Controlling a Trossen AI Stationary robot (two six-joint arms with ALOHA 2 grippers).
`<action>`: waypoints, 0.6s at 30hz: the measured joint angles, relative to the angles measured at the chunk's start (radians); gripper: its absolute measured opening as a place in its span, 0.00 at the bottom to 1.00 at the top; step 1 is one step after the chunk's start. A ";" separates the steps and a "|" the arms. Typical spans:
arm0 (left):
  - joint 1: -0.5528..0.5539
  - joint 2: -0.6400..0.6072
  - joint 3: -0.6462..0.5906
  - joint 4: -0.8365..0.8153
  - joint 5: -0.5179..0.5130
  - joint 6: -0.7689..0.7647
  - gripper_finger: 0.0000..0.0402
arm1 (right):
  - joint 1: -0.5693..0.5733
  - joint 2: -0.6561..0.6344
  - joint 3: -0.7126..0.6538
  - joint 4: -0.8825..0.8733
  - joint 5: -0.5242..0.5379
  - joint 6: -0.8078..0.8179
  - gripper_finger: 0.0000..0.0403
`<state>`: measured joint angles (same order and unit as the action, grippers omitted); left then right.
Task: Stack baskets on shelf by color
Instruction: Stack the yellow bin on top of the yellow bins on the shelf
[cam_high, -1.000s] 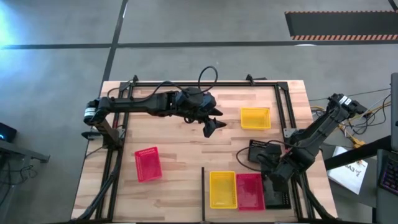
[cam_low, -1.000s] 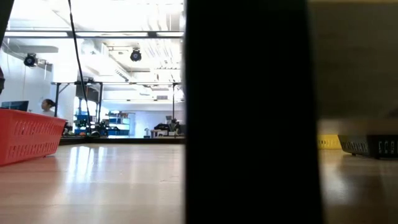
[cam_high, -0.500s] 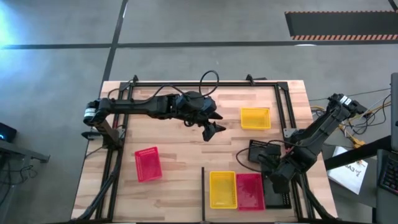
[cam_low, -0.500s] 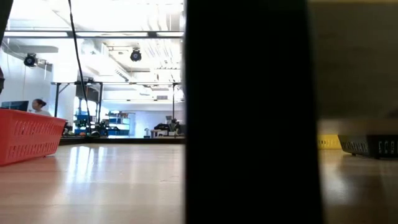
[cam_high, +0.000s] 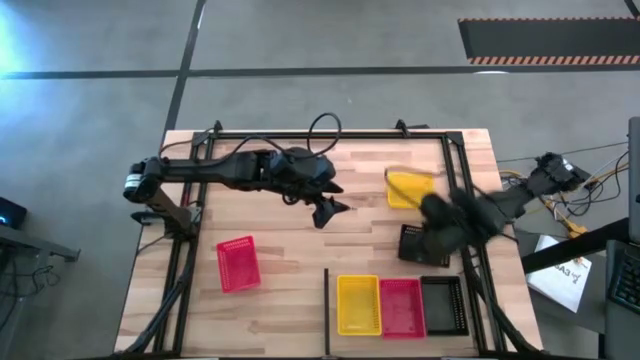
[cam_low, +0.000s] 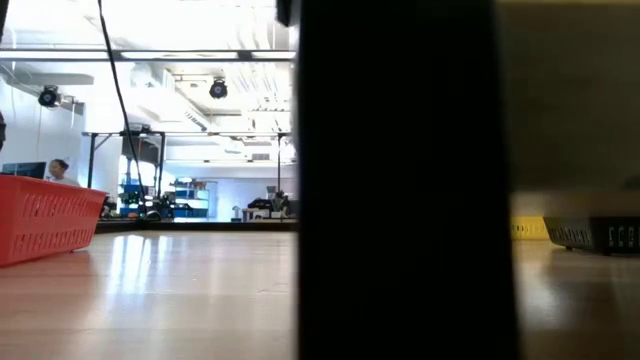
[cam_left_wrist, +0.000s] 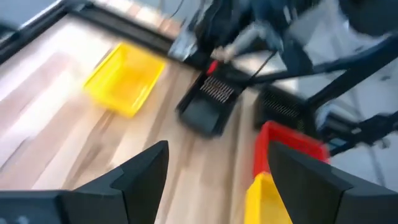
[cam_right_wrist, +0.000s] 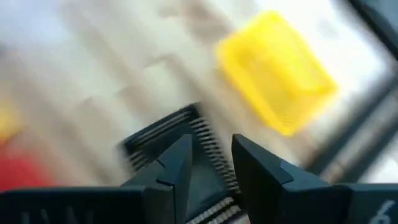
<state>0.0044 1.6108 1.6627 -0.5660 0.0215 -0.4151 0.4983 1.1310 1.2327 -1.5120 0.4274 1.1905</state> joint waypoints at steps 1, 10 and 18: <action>-0.001 -0.006 -0.001 -0.035 -0.013 -0.003 0.64 | -0.061 -0.009 -0.010 -0.007 -0.004 -0.001 0.27; -0.027 -0.034 -0.062 -0.133 -0.051 -0.102 0.64 | -0.718 -0.045 -0.191 0.105 -0.196 -0.426 0.32; -0.118 -0.075 -0.070 -0.134 -0.130 -0.106 0.64 | -1.081 -0.064 -0.352 0.206 -0.296 -0.623 0.48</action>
<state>-0.1139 1.5358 1.5924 -0.7002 -0.1082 -0.5213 -0.5828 1.0666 0.8810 -1.3058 0.1310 0.5678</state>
